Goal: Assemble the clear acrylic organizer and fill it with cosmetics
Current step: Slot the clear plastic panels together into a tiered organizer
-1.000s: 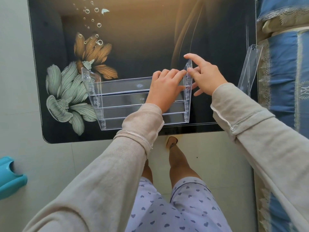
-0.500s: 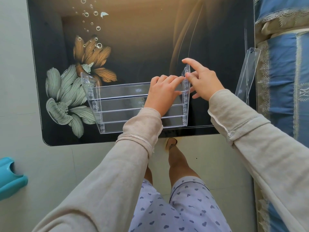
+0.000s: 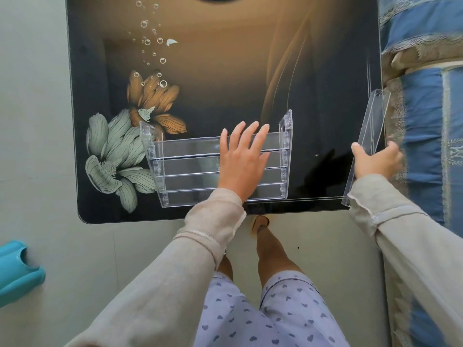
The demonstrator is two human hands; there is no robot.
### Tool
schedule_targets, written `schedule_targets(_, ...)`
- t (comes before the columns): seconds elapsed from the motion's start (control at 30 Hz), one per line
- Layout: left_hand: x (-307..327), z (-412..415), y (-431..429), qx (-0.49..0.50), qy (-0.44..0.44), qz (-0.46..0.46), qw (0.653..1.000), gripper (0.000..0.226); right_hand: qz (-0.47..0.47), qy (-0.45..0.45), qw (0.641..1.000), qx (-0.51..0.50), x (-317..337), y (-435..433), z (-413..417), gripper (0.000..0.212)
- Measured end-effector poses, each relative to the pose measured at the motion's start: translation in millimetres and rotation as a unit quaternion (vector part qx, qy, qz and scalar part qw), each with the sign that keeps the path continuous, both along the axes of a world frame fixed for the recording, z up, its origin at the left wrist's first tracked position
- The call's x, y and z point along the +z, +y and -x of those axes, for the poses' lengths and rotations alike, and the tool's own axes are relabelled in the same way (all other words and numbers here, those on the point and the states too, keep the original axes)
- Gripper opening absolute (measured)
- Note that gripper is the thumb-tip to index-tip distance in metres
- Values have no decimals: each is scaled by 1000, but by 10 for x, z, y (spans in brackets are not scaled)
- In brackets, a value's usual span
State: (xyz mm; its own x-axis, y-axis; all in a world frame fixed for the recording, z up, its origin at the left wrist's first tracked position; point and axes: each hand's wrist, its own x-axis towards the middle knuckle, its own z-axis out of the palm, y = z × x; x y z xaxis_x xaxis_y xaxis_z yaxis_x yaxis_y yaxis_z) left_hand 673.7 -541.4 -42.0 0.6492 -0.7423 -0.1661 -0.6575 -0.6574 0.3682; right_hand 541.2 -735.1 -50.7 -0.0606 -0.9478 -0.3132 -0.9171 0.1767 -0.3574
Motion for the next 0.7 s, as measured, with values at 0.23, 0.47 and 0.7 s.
schedule_targets(0.23, 220, -282, 960, 235, -17, 31, 971, 45, -25, 61, 996, 67, -129, 118, -33, 58)
schedule_targets(0.47, 171, -704, 1203, 408, 146, 63, 899, 56, -61, -37, 996, 51, -8, 247, -106, 41)
schedule_targets(0.7, 151, -862, 1179, 411, 207, 47, 886, 25, 50, -253, 928, 270, 658, 632, -378, 45)
